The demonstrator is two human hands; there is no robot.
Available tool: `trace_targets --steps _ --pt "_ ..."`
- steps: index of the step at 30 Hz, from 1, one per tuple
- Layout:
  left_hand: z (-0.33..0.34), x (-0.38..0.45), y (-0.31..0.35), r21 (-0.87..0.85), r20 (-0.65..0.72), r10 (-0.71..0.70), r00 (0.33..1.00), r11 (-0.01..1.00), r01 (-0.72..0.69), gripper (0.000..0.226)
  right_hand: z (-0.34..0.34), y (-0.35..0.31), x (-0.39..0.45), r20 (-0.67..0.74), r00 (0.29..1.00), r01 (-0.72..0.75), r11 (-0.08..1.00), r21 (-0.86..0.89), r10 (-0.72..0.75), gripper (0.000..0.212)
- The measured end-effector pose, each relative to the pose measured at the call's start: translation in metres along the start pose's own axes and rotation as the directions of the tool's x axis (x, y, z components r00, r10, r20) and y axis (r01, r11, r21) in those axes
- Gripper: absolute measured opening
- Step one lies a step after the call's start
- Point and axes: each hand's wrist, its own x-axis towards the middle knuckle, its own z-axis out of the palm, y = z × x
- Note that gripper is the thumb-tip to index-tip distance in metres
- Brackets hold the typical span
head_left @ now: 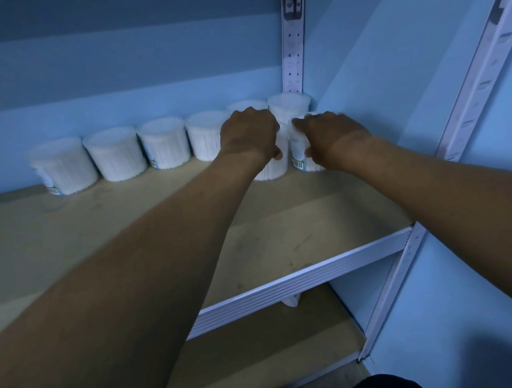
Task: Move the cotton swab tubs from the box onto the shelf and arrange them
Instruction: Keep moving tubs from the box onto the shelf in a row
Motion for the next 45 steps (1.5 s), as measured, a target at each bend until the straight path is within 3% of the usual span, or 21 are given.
trace_targets --steps 36,45 --pt "0.015 0.04 0.004 0.134 -0.031 -0.027 0.999 0.99 0.031 0.057 0.022 0.012 0.039 -0.081 0.997 0.006 1.0 -0.029 -0.009 0.044" --pt "0.005 0.028 0.005 0.123 -0.017 0.003 1.0 0.992 -0.001 0.054 0.017 0.01 0.039 0.0 0.999 -0.043 0.999 0.027 0.043 0.056"
